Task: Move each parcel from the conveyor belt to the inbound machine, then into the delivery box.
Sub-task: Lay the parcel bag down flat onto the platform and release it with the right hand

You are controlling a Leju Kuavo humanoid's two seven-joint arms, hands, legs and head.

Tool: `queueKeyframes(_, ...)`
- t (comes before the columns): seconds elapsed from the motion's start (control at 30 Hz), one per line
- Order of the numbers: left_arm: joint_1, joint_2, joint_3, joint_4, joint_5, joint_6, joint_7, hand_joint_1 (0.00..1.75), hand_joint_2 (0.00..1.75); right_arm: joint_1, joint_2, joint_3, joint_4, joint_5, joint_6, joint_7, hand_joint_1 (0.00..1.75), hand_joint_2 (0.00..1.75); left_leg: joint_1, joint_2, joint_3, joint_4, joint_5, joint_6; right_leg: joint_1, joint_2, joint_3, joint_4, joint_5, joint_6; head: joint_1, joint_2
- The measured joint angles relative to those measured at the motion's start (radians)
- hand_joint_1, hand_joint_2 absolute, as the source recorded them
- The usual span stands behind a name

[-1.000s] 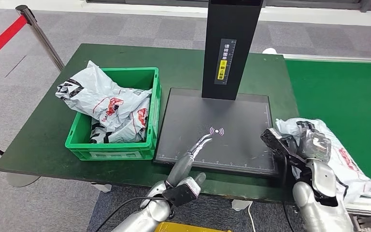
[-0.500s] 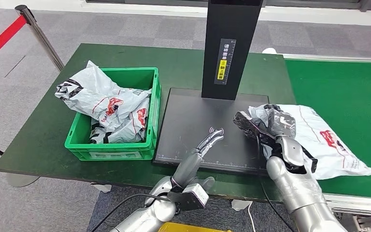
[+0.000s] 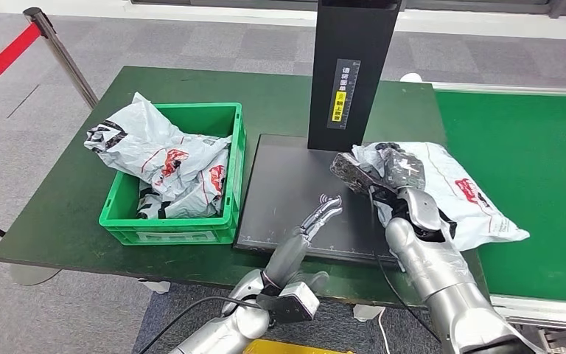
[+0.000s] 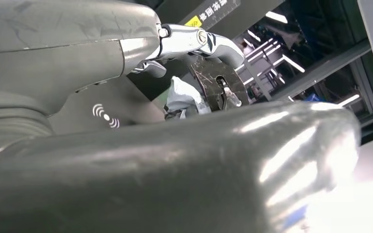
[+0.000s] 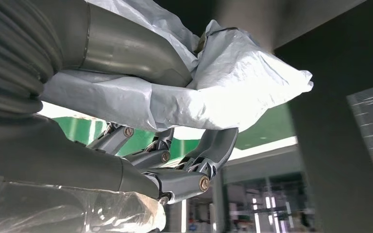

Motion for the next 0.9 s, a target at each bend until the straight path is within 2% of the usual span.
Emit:
queueKeyframes(0.2,-0.046,-0.012,0.001,0.018,-0.027,0.067,-0.001,0.0,0.0,-0.019,0.006,0.043,-0.014,-0.035,0.055,-0.019,1.75,1.75,0.0,0.0,0.0,0.0,0.0,0.0,0.0,0.0,0.0,0.0,0.001,0.0,0.0,0.0)
queueKeyframes(0.57,-0.102,-0.018,0.024,0.029,-0.079,0.136,0.017,0.0,0.0,-0.054,0.016,0.097,-0.039,-0.062,0.118,-0.031,1.75,1.75,0.0,0.0,0.0,0.0,0.0,0.0,0.0,0.0,0.0,0.0,0.001,0.0,0.0,0.0)
queueKeyframes(0.9,-0.157,-0.023,0.072,0.032,-0.182,0.152,0.05,0.0,0.0,-0.138,0.033,0.216,-0.022,-0.136,0.18,-0.063,1.75,1.75,0.0,-0.001,-0.001,0.0,0.001,0.0,0.0,-0.001,0.0,0.001,0.001,-0.001,0.0,0.0)
